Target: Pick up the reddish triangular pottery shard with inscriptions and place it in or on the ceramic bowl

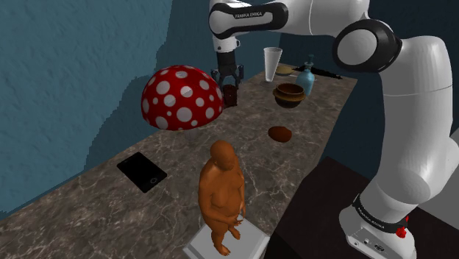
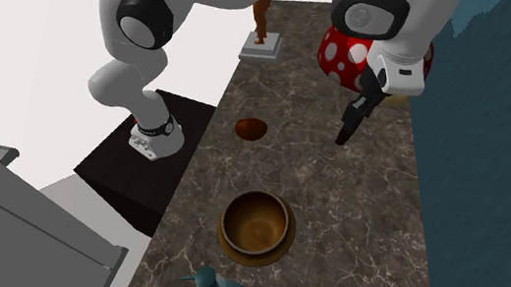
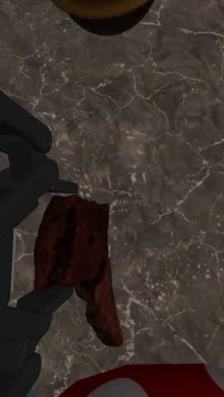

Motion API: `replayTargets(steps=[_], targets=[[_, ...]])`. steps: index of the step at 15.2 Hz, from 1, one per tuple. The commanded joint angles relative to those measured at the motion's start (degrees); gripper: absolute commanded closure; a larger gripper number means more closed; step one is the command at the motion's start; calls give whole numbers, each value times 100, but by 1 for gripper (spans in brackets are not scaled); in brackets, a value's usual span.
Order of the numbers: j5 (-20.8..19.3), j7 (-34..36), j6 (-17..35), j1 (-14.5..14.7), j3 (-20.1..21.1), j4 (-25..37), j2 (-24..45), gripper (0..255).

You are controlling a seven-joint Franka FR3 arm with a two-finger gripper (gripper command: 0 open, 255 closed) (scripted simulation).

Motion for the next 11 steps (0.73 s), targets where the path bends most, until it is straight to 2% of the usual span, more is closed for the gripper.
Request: replayTargets(steps=[1,8,9,11], targets=[[-5,-1,-167,20,2,189,22,255],[-41,-6,-811,115,0,1000,186,255],[-43,-6,-829,118,-1,1026,193,255],[12,-230,-672,-127,-39,587,-93,255]])
